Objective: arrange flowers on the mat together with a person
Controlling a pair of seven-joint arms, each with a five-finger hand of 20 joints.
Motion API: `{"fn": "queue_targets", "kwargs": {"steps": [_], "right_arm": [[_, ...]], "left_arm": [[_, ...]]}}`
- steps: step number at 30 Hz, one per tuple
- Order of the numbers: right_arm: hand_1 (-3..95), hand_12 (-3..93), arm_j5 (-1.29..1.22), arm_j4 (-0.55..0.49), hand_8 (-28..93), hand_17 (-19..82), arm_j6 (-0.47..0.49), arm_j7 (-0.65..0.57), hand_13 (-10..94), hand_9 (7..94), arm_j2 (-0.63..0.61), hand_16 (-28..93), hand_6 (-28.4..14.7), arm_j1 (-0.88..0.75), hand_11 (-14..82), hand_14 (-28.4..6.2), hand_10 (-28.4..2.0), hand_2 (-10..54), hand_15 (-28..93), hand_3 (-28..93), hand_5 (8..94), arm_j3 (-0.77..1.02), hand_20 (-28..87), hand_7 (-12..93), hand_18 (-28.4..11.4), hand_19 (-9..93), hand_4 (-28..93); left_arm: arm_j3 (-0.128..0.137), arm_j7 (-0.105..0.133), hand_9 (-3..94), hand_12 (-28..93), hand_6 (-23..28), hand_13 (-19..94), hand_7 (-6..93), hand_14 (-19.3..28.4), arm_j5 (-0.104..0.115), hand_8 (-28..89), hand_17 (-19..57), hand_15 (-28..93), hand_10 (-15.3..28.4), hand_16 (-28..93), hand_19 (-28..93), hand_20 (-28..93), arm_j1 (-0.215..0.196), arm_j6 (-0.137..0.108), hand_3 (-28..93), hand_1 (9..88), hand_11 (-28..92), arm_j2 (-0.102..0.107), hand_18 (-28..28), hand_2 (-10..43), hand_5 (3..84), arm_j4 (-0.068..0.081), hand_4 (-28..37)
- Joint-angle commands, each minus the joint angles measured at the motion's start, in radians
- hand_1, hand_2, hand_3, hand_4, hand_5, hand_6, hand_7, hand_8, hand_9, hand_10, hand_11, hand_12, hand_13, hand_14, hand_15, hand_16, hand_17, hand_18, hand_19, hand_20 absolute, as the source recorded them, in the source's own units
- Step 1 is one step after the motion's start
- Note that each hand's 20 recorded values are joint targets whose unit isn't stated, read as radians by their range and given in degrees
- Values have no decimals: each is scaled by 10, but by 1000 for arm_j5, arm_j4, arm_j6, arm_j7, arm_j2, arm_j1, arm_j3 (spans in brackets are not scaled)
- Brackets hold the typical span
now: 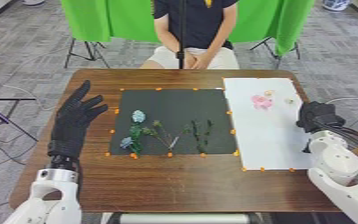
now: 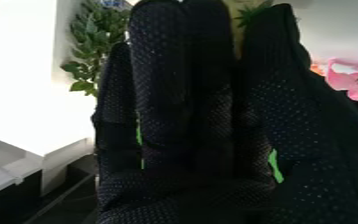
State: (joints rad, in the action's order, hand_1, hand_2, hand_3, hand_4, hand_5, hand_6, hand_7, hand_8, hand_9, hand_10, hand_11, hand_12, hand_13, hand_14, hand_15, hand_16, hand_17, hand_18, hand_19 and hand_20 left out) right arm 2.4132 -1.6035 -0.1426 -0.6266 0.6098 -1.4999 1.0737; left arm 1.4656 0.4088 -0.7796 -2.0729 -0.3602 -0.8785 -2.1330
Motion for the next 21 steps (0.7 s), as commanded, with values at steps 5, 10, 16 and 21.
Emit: {"fn": "queue_targets", "kwargs": {"steps": [5, 10, 16, 21], "right_arm": [[599, 341, 53, -155, -14, 324, -118, 19, 822, 931, 10, 241, 54, -84, 129, -31, -43, -95, 471, 594, 851, 116, 185, 172, -135, 776, -283], [599, 343, 51, -272, -11, 325, -154, 102, 826, 934, 20, 239, 49, 25, 145, -32, -46, -95, 484, 603, 856, 21, 186, 168, -133, 777, -283], [594, 346, 10, -300, -5, 324, -156, 194, 823, 936, 137, 235, 47, 300, 147, -33, -49, -95, 491, 612, 858, -265, 187, 163, -132, 776, -283], [588, 347, 30, -228, -2, 321, -133, 255, 822, 934, 305, 231, 46, 476, 154, -35, -51, -95, 499, 622, 858, -477, 191, 160, -134, 777, -283]], "left_arm": [[8, 13, 350, 86, 27, 259, 118, 256, 24, -100, -87, 477, 175, -90, 458, 124, -30, -16, 795, 214, 236, -5, 237, 54, 313, 8, -283], [27, 18, 350, 86, 27, 259, 118, 255, 24, -100, -87, 478, 175, -90, 457, 124, -54, -24, 794, 214, 235, -9, 236, 55, 313, 1, -283], [42, 25, 350, 86, 27, 260, 118, 255, 30, -100, -86, 477, 175, -90, 459, 125, -71, -33, 791, 213, 235, -17, 237, 56, 313, 0, -283], [48, 30, 350, 87, 26, 259, 119, 255, 41, -100, -86, 477, 174, -90, 466, 129, -80, -45, 791, 211, 236, -20, 238, 57, 313, 0, -283]]}}
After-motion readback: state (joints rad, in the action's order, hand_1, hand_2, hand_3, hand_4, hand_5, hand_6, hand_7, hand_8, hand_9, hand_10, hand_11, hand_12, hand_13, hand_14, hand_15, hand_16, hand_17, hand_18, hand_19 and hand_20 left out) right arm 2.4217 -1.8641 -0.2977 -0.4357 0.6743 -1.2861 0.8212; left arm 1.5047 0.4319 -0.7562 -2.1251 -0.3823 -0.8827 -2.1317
